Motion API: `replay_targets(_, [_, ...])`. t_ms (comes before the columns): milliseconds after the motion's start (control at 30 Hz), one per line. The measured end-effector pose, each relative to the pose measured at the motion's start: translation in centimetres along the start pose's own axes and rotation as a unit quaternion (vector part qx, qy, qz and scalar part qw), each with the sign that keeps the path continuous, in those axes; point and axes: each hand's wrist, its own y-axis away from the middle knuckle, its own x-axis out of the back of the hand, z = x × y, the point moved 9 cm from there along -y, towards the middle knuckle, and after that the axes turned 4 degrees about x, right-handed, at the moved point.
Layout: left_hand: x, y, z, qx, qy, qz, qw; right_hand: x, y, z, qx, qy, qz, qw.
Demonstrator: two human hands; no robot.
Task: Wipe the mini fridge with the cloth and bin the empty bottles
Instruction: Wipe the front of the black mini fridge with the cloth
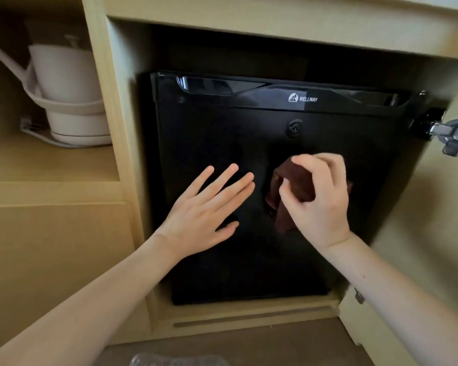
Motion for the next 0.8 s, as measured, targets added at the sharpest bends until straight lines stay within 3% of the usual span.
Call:
replay_targets(100, [-0.6,0.6,0.2,0.000,0.009,0.005,1.000,-0.8,0.3,0.6,-0.046,0.000,0.032,0.998])
replay_targets(167, [-0.7,0.5,0.2,0.010,0.022,0.015,1.000,-2.3,3.5,-0.1,-0.042,-0.001,0.006,0.999])
replay_targets(333, [-0.7,0.5,0.1,0.012,0.031,0.026,0.999,-5.9,13.1,-2.5,0.078,0.018,-0.234,0.969])
replay_targets(400, [-0.6,0.6,0.0,0.012,0.038,0.026,0.999,-6.1,13.3,-2.8,0.107,0.020,-0.278,0.955])
replay_targets(467, [-0.5,0.6,0.0,0.014,0.043,0.026,0.999,-5.2,10.6,-3.0,0.108,0.013,-0.240,0.965])
replay_targets(633, [-0.6,0.6,0.0,0.015,0.045,0.030,0.998,-1.2,1.6,-0.8,0.019,0.014,-0.004,1.000])
replay_targets(733, [-0.6,0.6,0.0,0.016,0.050,0.032,0.998,-2.0,2.0,-0.3,-0.037,0.004,0.027,0.999])
replay_targets(800, [-0.6,0.6,0.0,0.018,0.050,0.031,0.998,-3.4,5.1,-1.2,-0.029,0.009,-0.018,0.999])
